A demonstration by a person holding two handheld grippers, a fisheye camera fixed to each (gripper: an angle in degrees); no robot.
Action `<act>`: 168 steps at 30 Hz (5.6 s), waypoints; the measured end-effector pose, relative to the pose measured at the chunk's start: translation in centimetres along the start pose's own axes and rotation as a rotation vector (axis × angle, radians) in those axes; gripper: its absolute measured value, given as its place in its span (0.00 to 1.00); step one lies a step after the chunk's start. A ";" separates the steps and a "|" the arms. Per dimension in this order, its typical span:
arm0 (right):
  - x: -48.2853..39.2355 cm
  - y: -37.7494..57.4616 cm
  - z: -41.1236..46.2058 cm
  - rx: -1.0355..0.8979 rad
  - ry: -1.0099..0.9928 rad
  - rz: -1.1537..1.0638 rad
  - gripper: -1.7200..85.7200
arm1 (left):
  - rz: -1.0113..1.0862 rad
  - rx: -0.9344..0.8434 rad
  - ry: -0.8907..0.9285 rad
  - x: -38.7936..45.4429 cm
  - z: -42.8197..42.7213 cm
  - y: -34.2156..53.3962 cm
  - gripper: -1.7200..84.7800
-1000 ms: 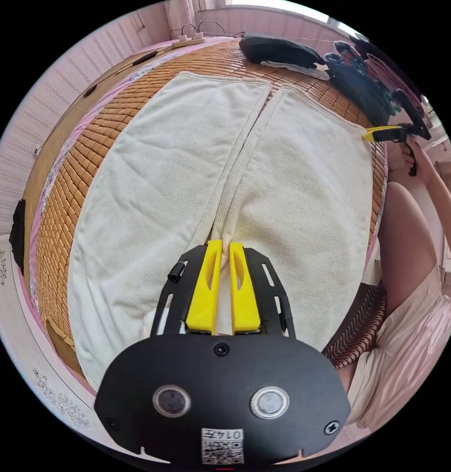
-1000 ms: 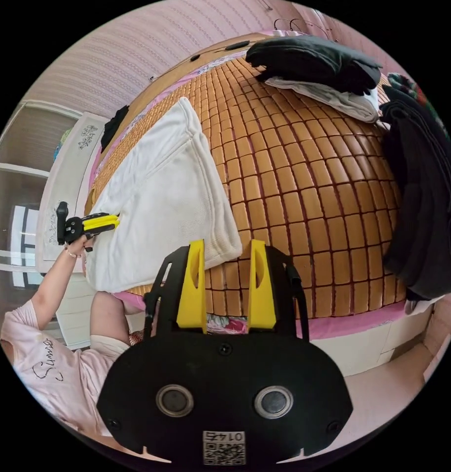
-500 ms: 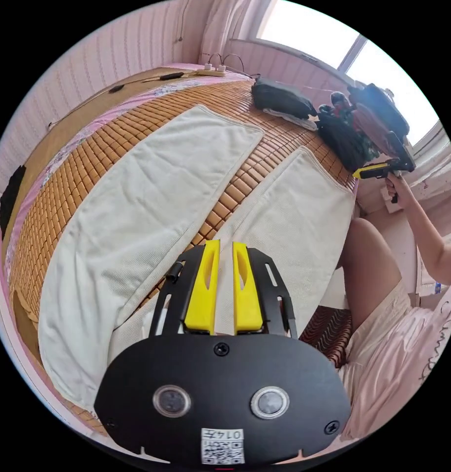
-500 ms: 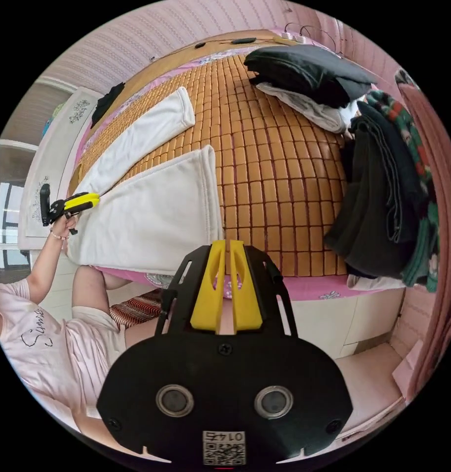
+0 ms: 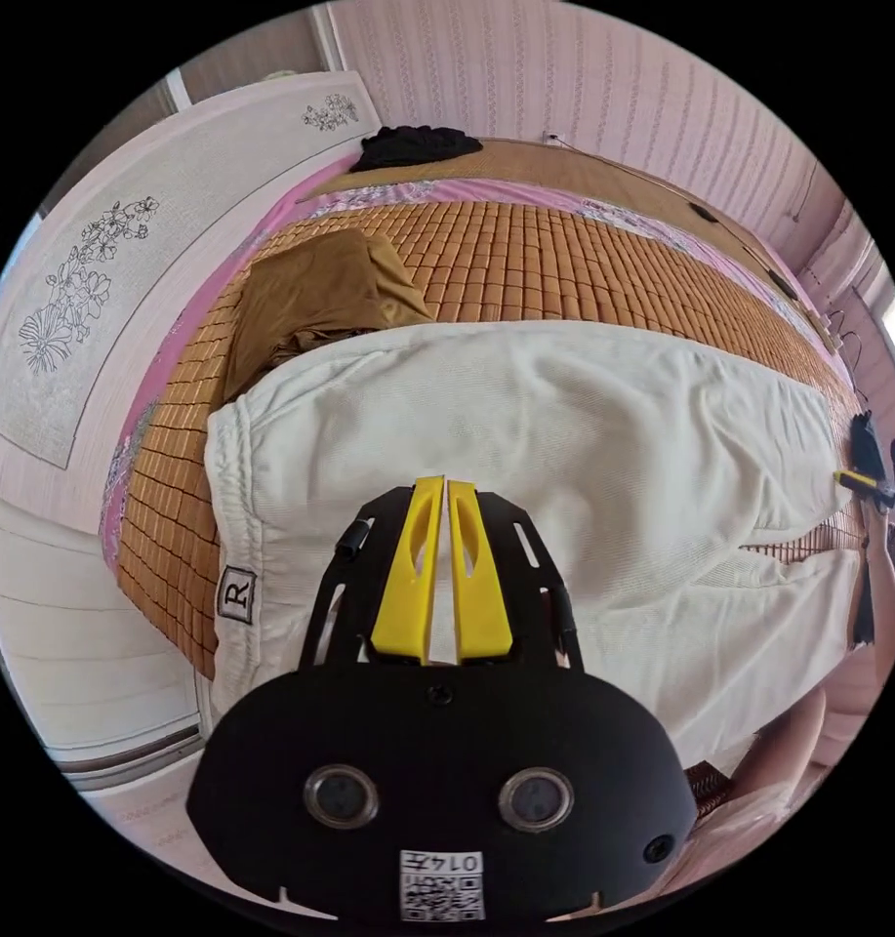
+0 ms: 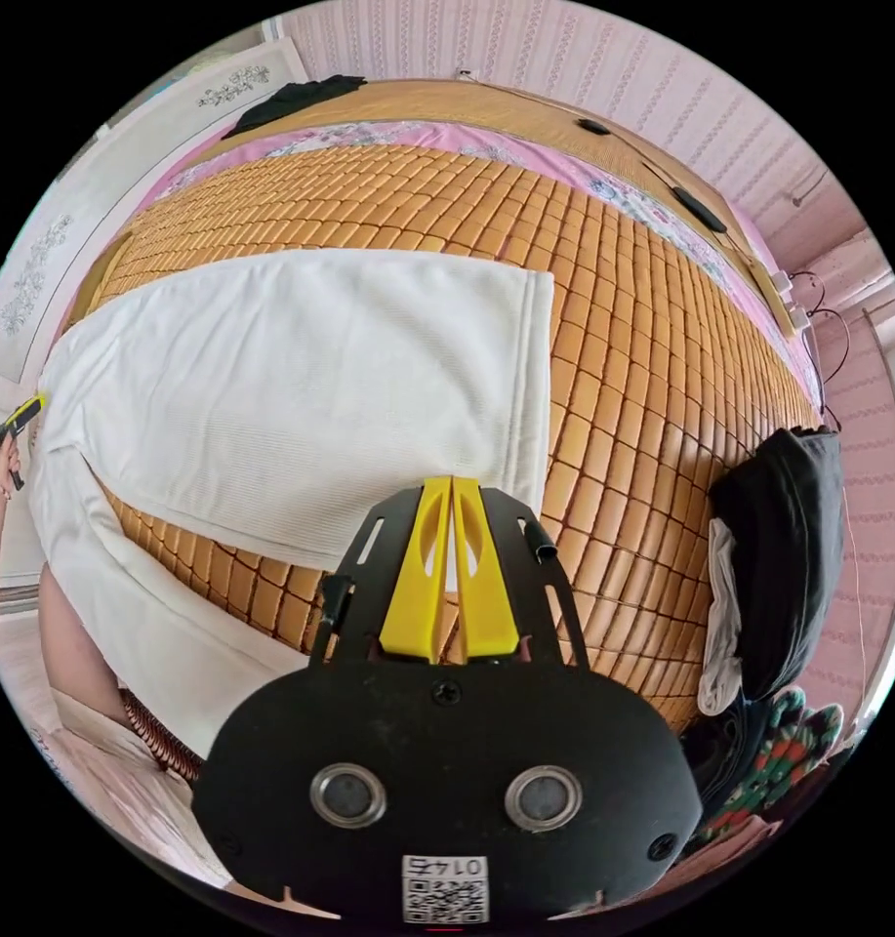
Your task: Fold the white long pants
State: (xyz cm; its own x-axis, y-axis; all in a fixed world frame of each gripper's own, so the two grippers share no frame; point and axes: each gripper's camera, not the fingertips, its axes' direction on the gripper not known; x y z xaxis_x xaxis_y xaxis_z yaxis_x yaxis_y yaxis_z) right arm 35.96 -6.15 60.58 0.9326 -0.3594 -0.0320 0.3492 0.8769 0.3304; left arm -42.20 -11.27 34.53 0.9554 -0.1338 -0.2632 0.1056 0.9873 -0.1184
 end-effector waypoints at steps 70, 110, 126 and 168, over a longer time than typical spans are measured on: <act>-24.9 12.7 -10.6 -0.103 0.086 -0.170 0.01 | 0.302 0.167 0.364 0.4 -12.3 25.1 0.05; -5.5 10.6 -2.8 -0.020 0.182 0.157 0.01 | 0.338 0.192 0.176 10.6 -9.3 10.4 0.01; 3.3 23.0 -5.0 0.190 -0.100 0.302 0.02 | 0.015 0.142 0.447 -3.8 -11.6 9.6 0.02; 11.8 42.2 -7.8 0.066 -0.302 0.463 0.10 | -0.532 0.213 0.451 -20.4 -23.1 27.3 0.05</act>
State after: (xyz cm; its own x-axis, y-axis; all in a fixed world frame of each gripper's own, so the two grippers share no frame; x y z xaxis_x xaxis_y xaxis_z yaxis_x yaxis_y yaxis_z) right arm 62.38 29.06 66.80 0.9166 -0.0249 0.3990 -0.1068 0.9466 0.3043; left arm -65.13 16.48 14.52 0.5583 -0.5771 -0.5960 0.6193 0.7680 -0.1636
